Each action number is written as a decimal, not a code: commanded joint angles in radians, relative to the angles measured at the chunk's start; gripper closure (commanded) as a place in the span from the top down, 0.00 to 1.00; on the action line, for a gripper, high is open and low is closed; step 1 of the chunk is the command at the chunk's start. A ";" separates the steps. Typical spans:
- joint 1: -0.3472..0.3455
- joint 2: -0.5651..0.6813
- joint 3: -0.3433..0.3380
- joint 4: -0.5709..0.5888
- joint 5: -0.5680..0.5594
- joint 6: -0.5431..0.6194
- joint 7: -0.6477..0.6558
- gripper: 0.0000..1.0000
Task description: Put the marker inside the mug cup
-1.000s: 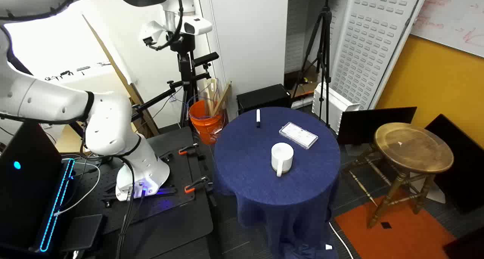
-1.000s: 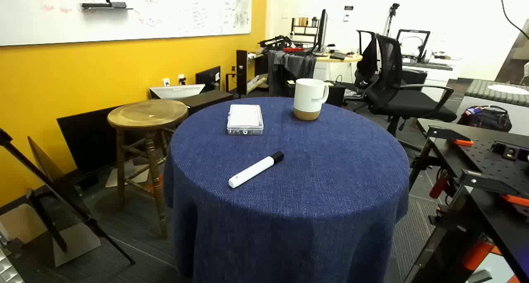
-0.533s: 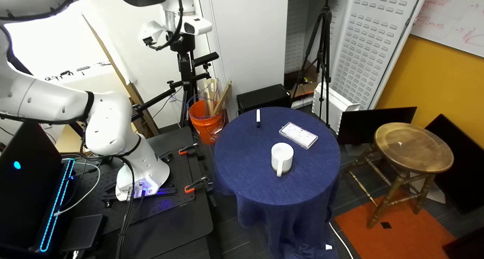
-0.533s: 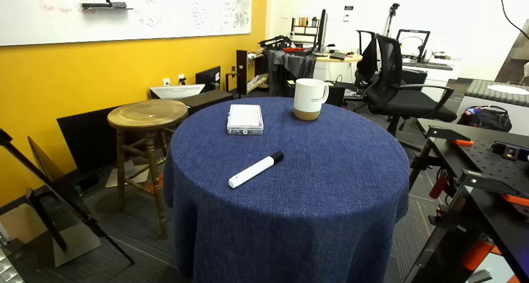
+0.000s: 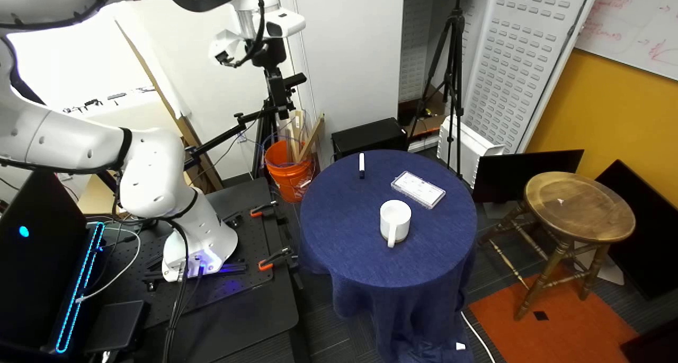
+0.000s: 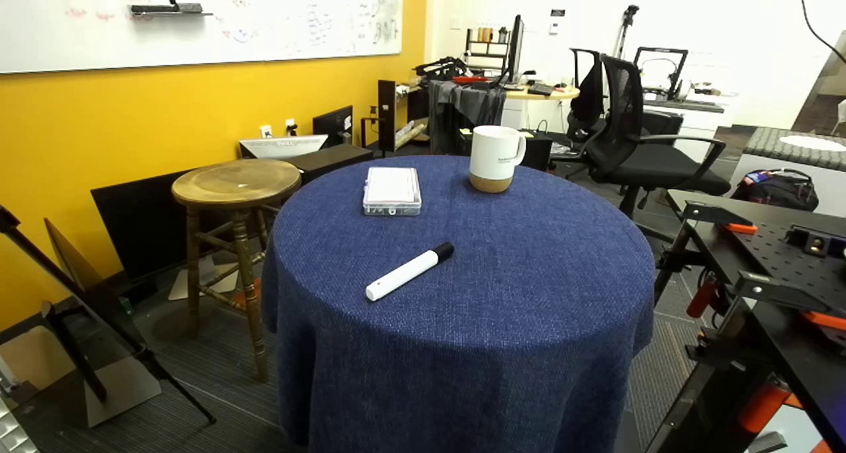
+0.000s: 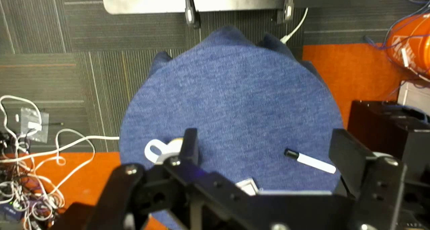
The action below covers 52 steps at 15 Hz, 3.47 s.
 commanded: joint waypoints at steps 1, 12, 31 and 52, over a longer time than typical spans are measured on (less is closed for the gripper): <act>0.026 0.029 0.002 -0.021 -0.013 0.173 -0.033 1.00; 0.204 0.240 -0.037 -0.024 0.034 0.405 -0.438 1.00; 0.239 0.403 -0.032 -0.023 0.018 0.563 -0.653 1.00; 0.134 1.042 0.115 0.266 0.378 0.893 -1.166 1.00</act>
